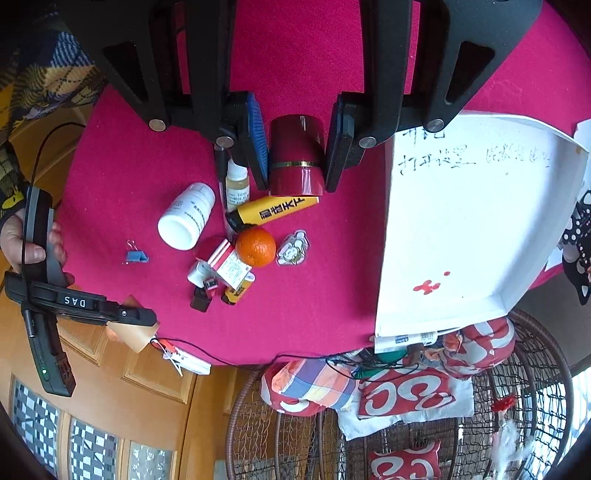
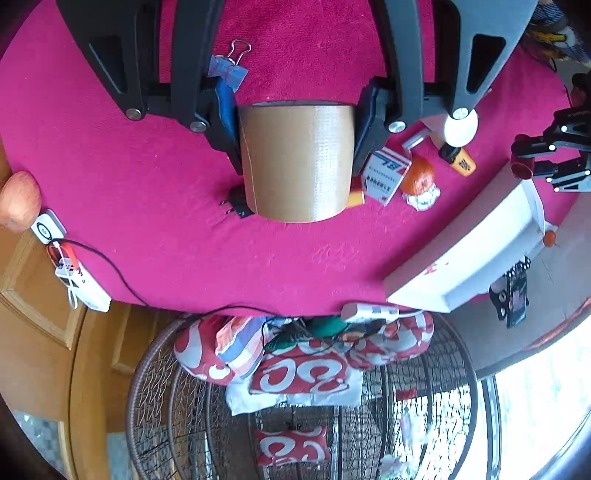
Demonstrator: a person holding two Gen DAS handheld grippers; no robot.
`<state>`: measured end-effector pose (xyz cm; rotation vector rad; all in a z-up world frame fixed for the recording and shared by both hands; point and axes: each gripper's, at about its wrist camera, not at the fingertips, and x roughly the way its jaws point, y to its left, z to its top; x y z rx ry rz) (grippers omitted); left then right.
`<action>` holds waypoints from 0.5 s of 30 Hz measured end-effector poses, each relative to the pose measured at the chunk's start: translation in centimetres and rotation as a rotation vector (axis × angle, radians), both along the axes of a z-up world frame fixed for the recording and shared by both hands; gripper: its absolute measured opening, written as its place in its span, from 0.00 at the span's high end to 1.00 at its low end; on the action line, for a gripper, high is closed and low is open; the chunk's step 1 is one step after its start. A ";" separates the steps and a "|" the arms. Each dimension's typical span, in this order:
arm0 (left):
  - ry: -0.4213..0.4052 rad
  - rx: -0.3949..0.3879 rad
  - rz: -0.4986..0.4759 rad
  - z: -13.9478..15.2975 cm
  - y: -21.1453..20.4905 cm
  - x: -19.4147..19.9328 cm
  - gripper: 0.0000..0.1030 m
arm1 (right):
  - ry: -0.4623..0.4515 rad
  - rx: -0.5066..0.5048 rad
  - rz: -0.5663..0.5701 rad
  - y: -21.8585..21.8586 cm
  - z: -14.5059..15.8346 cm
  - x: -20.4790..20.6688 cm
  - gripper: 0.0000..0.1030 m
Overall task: Organize rigid objects
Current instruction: 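Grasp the brown tape roll with the right gripper while the left holds the red container, then carry the red container and tape roll into the white tray and open both grippers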
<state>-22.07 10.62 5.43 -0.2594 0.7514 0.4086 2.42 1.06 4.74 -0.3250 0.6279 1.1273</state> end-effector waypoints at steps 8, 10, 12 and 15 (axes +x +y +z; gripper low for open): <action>-0.060 0.046 0.078 2.4 2.2 -1.9 0.72 | 0.005 0.122 0.042 0.6 4.1 -1.2 0.49; -0.067 0.054 0.100 2.8 2.7 -2.6 0.72 | 0.016 0.136 0.069 1.1 4.7 -1.6 0.49; -0.073 0.061 0.128 3.0 3.3 -3.4 0.72 | 0.022 0.151 0.091 1.5 5.3 -2.0 0.49; -0.082 0.064 0.171 3.3 4.2 -4.4 0.72 | 0.022 0.169 0.125 2.3 6.0 -2.9 0.49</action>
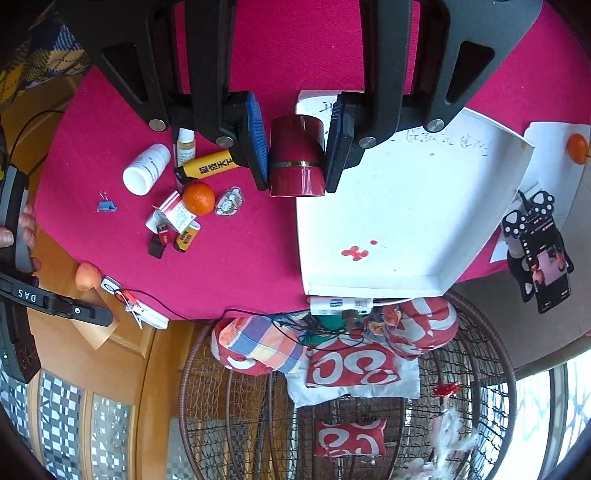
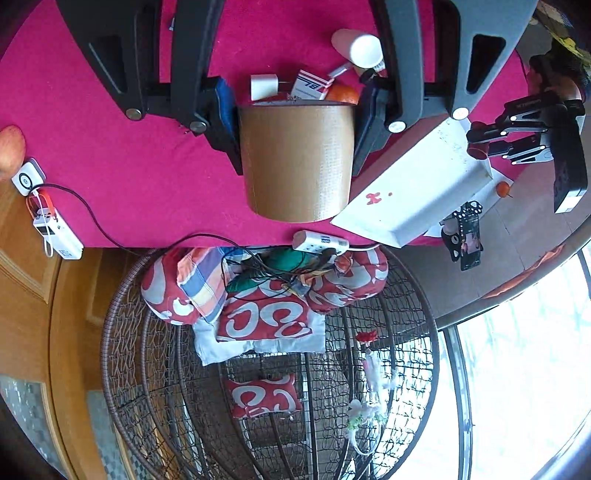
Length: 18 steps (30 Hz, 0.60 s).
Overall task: Organize rigid objects
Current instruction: 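Carry the red container and tape roll into the white tray and open both grippers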
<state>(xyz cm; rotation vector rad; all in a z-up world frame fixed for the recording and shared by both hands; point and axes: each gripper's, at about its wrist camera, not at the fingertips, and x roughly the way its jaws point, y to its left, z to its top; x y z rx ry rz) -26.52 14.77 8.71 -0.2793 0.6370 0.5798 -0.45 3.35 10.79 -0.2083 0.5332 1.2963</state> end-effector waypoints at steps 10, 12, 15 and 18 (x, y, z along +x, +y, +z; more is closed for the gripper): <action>0.023 0.008 0.115 0.2 3.9 -1.1 0.72 | 0.028 0.022 0.134 4.4 1.4 -2.9 0.49; 0.022 -0.001 0.143 0.3 5.3 -0.6 0.72 | 0.051 0.019 0.176 6.6 1.6 -3.8 0.49; 0.005 -0.014 0.184 0.5 7.2 0.0 0.72 | 0.094 -0.002 0.222 9.2 1.2 -5.1 0.49; -0.012 -0.038 0.232 0.2 9.3 0.5 0.72 | 0.150 -0.048 0.260 12.0 0.1 -6.3 0.49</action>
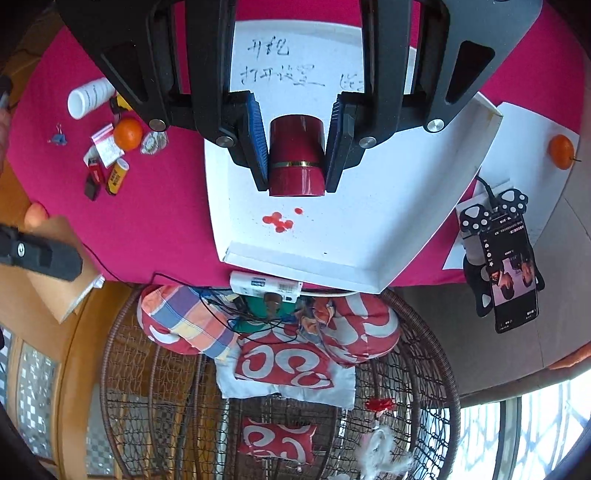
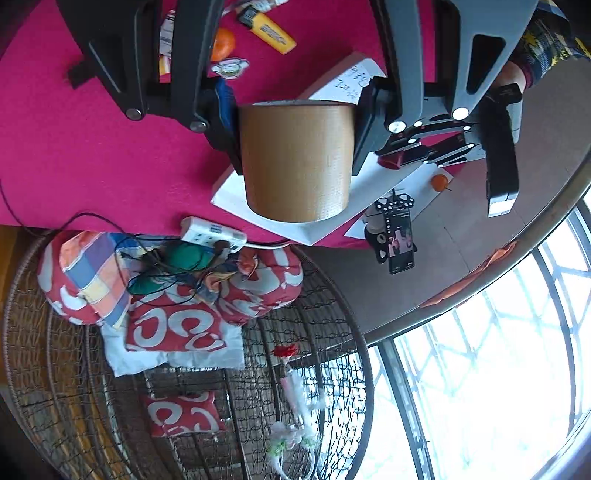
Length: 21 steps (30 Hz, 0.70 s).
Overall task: Organize rigid objects
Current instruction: 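Carry the red container and tape roll into the white tray and open both grippers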
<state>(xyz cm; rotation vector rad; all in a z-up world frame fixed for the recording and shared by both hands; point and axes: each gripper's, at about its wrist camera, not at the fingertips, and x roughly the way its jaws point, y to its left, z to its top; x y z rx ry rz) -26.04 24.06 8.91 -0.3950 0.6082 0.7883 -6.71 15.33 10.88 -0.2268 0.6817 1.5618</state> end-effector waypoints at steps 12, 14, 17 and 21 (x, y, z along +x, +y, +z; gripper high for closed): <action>0.008 -0.136 0.158 -4.9 4.1 -1.7 0.72 | -0.022 -0.208 0.064 7.5 -7.4 -4.6 0.49; 0.001 -0.150 0.169 -5.1 4.5 -1.9 0.72 | -0.030 -0.225 0.064 8.2 -8.2 -4.8 0.49; 0.006 -0.164 0.172 -5.2 5.2 -1.6 0.72 | -0.051 -0.225 0.047 9.2 -8.4 -4.9 0.49; 0.006 -0.190 0.191 -5.6 5.7 -1.2 0.71 | -0.086 -0.204 0.014 9.7 -8.4 -4.9 0.49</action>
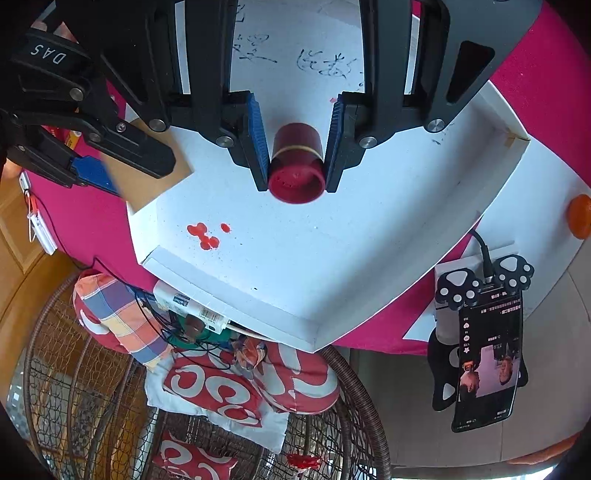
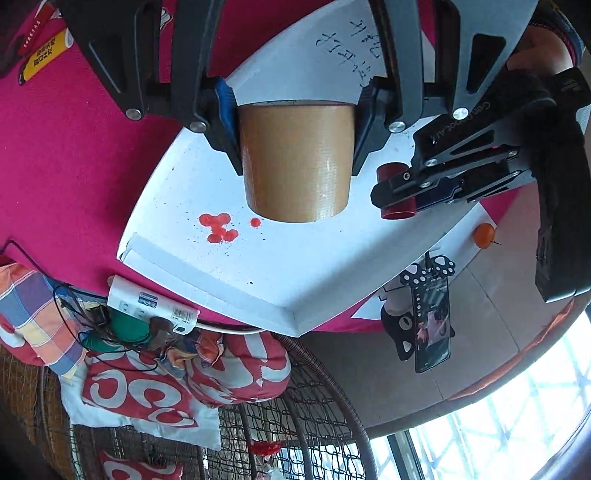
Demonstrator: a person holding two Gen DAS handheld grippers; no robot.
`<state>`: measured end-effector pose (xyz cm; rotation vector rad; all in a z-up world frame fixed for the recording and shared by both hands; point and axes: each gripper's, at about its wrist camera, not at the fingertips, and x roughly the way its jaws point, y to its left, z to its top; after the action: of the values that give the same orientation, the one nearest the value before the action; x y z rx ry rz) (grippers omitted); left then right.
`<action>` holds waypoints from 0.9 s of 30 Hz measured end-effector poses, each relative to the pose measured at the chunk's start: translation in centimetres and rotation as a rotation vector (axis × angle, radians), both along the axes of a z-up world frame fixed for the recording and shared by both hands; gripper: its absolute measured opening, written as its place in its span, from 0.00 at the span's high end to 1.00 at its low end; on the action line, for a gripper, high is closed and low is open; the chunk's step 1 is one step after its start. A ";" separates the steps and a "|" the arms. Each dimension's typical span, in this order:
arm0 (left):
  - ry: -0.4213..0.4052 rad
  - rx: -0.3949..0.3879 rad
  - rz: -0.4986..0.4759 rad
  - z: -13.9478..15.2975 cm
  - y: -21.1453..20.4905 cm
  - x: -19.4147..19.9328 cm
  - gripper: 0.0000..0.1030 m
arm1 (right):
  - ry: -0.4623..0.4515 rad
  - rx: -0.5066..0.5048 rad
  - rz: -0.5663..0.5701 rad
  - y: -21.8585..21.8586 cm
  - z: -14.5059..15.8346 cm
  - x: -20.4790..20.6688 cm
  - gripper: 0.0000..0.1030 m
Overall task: Organize rigid objects
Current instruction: 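Carry the red container and tape roll into the white tray and open both grippers, then grasp the white cup with the right gripper while the left moves toward the yellow lighter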
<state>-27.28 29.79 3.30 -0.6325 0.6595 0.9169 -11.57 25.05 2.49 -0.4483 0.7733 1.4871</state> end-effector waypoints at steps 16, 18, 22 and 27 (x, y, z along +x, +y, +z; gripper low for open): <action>-0.092 0.114 0.033 3.5 -4.7 -1.3 0.00 | 0.031 0.517 -0.168 -14.6 10.5 4.8 0.00; -0.127 0.147 -0.010 4.2 -6.0 -1.2 0.00 | 0.042 0.610 -0.215 -17.6 11.7 6.4 0.00; -0.169 0.212 -0.124 5.0 -8.7 0.3 0.00 | 0.040 0.712 -0.325 -22.6 12.3 9.5 0.00; -0.196 0.151 -0.370 4.2 -11.9 3.7 0.00 | -0.004 0.678 -0.460 -25.5 9.1 11.9 0.00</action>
<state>-23.55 17.86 7.49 -0.4388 0.5033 0.5456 0.32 -0.47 11.55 0.2288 0.2980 1.2133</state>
